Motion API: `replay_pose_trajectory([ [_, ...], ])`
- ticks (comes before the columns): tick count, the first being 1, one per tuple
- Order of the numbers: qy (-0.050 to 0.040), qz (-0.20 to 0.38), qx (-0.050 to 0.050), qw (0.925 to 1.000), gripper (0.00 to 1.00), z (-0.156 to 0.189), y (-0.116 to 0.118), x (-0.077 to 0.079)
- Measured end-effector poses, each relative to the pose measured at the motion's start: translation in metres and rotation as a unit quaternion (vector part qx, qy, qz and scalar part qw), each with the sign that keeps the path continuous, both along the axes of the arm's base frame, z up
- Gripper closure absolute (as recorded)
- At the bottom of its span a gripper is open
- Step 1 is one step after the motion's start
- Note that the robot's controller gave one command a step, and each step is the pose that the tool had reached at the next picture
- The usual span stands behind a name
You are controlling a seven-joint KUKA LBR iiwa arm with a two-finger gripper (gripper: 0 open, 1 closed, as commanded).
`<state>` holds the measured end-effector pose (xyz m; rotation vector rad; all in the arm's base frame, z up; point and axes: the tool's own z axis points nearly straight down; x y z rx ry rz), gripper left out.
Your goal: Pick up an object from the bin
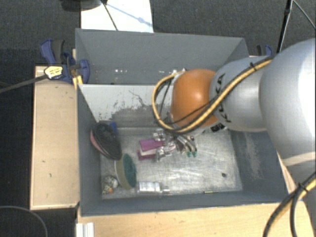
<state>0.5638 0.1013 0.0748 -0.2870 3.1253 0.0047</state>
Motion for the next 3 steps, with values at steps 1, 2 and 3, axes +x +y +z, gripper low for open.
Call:
replay_pose_trajectory([
  [1,-0.0027,0.001,-0.001,1.0,1.0,0.063,0.0,0.002],
  [2,-0.0003,0.0,-0.001,1.0,1.0,0.066,0.001,0.002],
  [3,-0.0016,-0.001,-0.001,1.0,1.0,0.109,0.001,0.004],
])
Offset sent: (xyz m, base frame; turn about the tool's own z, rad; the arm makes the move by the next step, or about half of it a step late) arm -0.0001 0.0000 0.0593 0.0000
